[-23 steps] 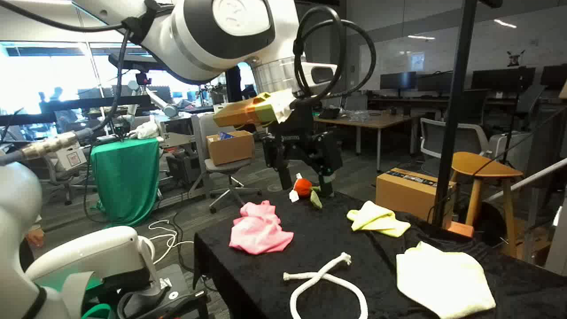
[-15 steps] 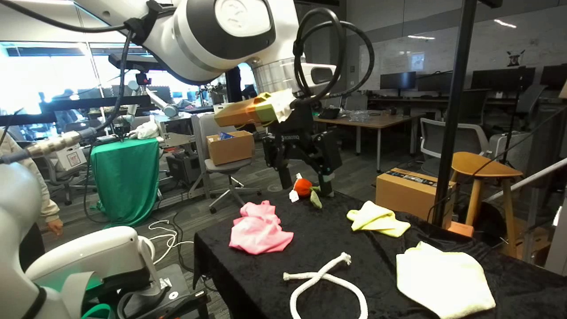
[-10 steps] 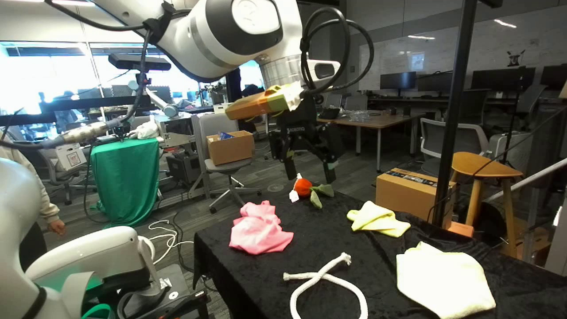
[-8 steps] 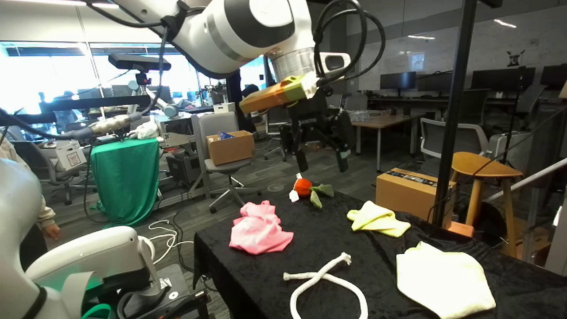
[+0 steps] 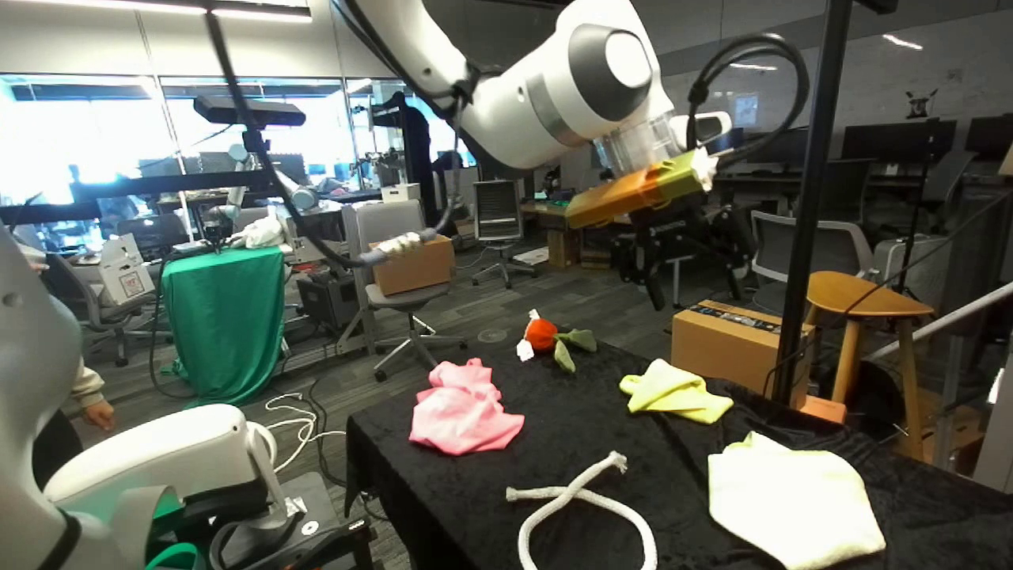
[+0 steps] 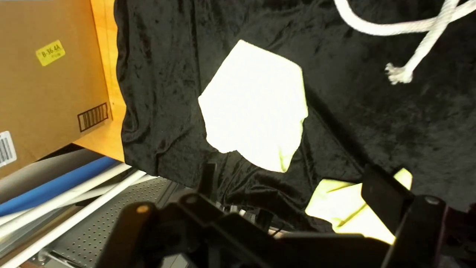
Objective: Put all the items on the table in one place
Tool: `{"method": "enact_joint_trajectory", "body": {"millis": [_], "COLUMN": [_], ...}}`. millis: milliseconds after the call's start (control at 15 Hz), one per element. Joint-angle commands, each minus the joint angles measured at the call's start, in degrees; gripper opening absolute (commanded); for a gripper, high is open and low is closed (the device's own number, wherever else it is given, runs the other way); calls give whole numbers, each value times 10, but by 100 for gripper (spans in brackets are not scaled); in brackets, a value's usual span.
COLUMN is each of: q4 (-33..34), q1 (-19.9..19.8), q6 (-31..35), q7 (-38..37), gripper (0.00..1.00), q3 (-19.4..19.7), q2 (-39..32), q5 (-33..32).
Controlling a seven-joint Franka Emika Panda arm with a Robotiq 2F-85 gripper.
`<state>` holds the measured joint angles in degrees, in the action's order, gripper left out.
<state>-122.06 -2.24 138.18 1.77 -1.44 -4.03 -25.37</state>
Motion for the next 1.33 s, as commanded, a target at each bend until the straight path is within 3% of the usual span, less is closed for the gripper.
{"method": "enact_joint_trajectory", "body": {"millis": [0,600,1267], "q4": [127,400,659], "q1": [7,-2,-17], "q6": [30,-46,-210], "q7": [-40,-71,-140], "gripper": [100,100,100], "q3": [27,50,84], "q2": [-141,-418,-600], "q5": [-19,165,210]}}
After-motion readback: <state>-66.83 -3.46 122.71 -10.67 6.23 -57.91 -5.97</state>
